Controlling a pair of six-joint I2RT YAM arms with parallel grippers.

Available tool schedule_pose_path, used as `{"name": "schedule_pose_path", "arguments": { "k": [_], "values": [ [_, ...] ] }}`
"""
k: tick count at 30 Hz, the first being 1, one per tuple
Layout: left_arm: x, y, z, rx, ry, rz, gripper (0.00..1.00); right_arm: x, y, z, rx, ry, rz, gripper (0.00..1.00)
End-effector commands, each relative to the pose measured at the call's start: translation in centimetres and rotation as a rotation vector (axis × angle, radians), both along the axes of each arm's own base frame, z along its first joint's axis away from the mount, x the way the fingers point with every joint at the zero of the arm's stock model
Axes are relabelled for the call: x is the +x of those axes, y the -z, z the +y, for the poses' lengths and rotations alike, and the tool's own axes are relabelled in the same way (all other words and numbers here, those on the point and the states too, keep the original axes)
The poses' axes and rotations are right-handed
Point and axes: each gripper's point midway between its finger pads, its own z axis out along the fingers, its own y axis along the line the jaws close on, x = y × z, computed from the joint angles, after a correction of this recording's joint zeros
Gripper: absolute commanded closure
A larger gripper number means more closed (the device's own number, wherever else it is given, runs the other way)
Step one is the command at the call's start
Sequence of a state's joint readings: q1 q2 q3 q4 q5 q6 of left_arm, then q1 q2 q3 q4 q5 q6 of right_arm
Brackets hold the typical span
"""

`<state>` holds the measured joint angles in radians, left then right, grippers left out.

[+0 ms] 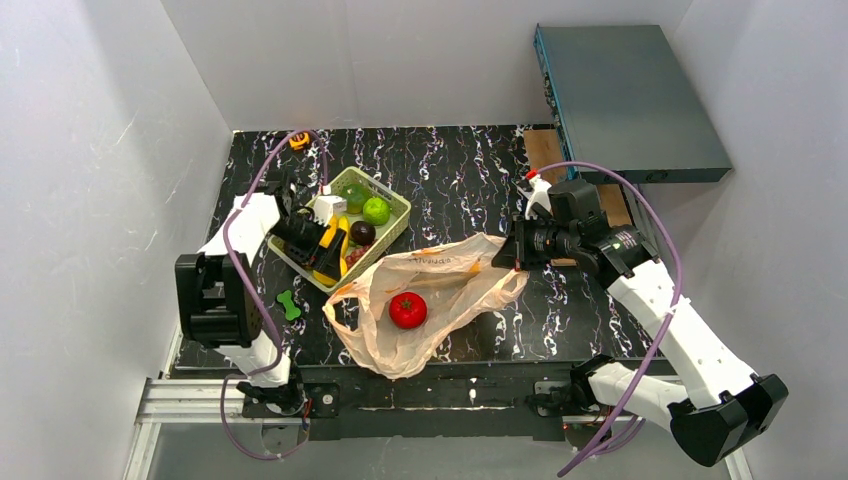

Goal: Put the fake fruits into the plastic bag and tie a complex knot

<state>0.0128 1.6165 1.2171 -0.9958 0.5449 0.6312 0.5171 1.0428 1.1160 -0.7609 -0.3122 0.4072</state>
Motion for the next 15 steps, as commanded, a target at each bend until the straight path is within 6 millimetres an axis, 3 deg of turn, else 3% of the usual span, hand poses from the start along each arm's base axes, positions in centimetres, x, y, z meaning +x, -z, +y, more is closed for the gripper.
{"name": "schedule_pose_path", "arguments": {
  "k": [1, 5, 8, 12, 15],
  "values": [
    [0.6, 0.8, 0.4, 0.025, -0.02, 0.018, 0.12, 0.5, -1.5, -0.1, 0.014, 0.034, -0.013, 0.99],
    [0.4, 0.4, 0.5, 0.024, -0.005, 0.032, 0.28, 0.5, -1.5, -0.2, 0.004, 0.037, -0.007, 0.99],
    [0.3, -1.7, 0.2, 0.01, -0.001, 0.007, 0.44, 0.6, -1.5, -0.3, -0.003, 0.043, -0.01, 0.99],
    [1.7, -7.7, -1.1, -0.072, -0.027, -0.15, 0.52, 0.7, -1.5, -0.1, 0.003, 0.043, -0.004, 0.99],
    [3.7, -14.2, -3.1, -0.197, -0.08, -0.282, 0.54, 0.8, -1.5, 0.2, 0.014, 0.04, 0.005, 0.99]
  ]
}}
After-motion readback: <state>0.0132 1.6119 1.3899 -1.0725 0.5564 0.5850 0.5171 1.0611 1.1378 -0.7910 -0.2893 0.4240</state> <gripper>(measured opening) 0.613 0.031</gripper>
